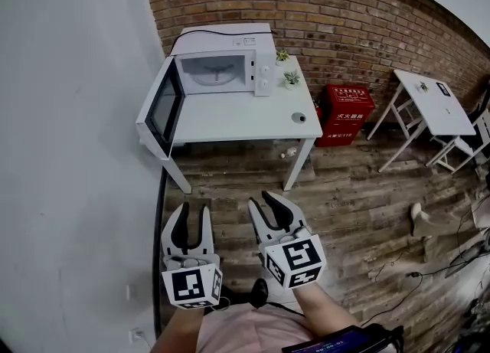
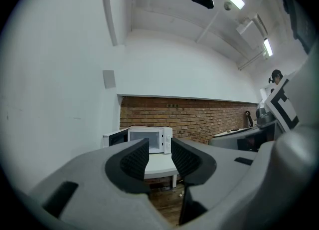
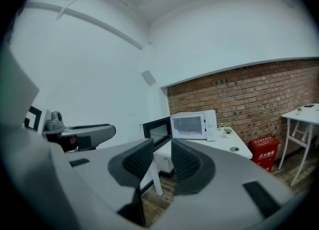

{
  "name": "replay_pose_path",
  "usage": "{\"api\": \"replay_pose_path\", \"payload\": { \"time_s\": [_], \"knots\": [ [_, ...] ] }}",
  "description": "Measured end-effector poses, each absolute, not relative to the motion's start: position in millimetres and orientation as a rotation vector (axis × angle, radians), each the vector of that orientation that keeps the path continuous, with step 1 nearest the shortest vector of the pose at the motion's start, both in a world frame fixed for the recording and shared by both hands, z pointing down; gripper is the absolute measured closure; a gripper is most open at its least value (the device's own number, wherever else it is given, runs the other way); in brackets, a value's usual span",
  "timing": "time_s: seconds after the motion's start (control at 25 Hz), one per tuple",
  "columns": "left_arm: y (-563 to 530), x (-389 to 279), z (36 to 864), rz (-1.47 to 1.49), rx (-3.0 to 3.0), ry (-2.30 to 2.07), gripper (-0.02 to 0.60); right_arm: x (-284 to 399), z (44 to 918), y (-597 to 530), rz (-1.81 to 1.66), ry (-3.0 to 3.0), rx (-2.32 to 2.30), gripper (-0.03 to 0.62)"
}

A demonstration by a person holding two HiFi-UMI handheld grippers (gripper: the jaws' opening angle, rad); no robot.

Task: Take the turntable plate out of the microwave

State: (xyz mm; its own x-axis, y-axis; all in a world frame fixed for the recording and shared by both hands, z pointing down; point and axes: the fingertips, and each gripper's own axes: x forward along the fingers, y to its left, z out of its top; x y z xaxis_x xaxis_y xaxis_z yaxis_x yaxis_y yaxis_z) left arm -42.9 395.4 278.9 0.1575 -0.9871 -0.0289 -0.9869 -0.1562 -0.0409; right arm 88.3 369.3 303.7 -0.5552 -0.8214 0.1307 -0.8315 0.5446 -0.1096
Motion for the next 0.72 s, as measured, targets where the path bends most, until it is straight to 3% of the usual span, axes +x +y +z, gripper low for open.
{"api": "replay_pose_path", "payload": {
  "time_s": [0.72],
  "knots": [
    [323.4,-61.3,319.2,-0.076,-2.422,2.028,0.440,79.9,334.8,297.9,0.344,-2.639,1.481,0.478]
  ]
}}
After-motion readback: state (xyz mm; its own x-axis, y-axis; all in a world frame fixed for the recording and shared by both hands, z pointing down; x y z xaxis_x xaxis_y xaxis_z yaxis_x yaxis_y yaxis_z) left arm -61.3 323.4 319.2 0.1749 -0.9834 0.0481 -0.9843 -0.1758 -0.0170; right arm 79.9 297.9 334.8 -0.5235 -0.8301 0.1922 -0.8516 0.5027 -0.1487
